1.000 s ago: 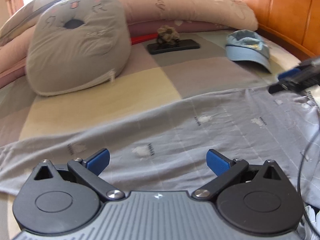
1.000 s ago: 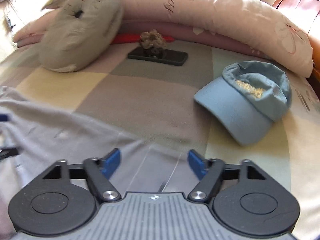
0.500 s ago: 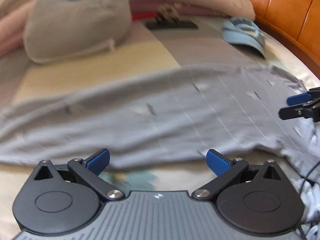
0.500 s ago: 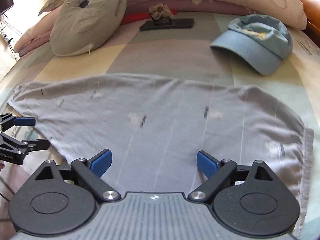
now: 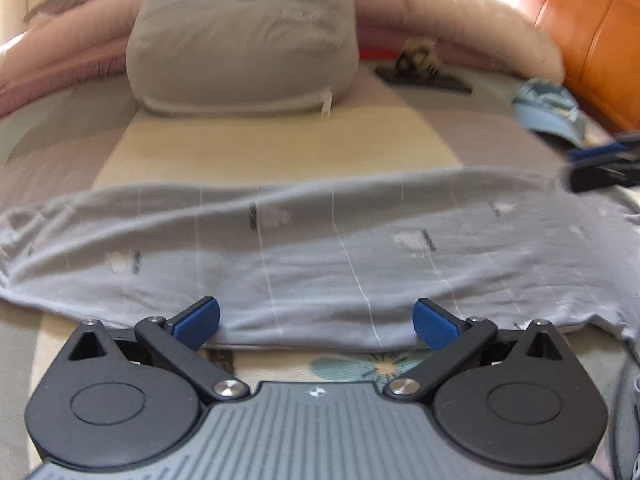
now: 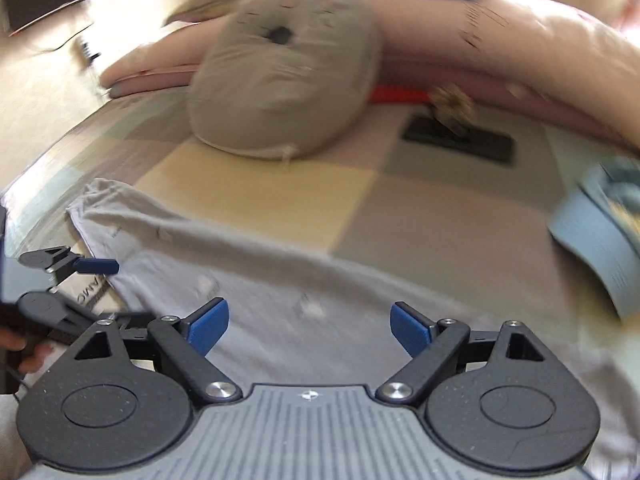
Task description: Fold clothes
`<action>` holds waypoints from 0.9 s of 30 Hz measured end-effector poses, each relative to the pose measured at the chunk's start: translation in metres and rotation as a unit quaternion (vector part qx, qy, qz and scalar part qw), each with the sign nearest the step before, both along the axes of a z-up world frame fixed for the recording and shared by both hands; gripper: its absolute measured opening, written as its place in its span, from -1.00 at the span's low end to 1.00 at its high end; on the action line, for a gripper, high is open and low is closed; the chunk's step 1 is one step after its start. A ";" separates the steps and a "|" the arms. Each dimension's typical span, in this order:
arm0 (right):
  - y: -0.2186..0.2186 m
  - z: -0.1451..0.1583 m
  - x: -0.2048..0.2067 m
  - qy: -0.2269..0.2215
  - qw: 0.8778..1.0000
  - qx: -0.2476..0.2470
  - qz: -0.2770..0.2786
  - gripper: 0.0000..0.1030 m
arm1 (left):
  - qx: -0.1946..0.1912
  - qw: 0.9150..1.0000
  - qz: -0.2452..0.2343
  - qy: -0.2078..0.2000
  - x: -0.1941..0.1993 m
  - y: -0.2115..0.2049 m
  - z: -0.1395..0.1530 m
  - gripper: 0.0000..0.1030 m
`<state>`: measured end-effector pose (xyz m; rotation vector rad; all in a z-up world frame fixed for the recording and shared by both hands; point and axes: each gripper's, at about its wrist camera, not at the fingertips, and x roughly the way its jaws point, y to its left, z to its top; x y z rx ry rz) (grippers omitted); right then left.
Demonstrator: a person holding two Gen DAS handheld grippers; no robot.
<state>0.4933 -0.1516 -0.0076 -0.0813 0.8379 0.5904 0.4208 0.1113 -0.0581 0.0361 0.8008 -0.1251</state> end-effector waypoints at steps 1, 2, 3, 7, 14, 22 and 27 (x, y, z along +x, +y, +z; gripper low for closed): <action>0.010 0.000 0.007 -0.003 1.000 0.002 0.014 0.56 | 0.014 1.000 0.013 -0.005 0.002 0.005 0.001 0.99; 0.021 -0.001 0.015 0.002 0.999 0.013 0.031 0.48 | 0.025 0.999 0.028 -0.003 0.005 0.010 0.002 0.99; 0.032 -0.002 0.023 0.008 0.999 0.025 0.048 0.32 | 0.025 0.999 0.040 -0.003 0.007 0.016 0.003 0.99; 0.079 -0.017 0.046 0.039 0.992 0.049 0.108 -0.25 | 0.007 0.998 0.066 -0.014 0.008 0.039 0.011 0.99; 0.124 -0.051 0.051 0.072 0.989 0.017 0.129 -0.28 | 0.013 1.000 -0.005 -0.015 0.053 0.039 0.026 0.99; 0.109 -0.030 0.016 0.062 0.993 -0.022 0.099 -0.26 | -0.080 0.993 -0.069 -0.048 0.091 0.032 -0.001 0.99; 0.097 -0.005 0.033 0.000 0.997 -0.054 0.060 -0.22 | -0.037 0.998 -0.041 -0.037 0.089 0.040 0.003 0.98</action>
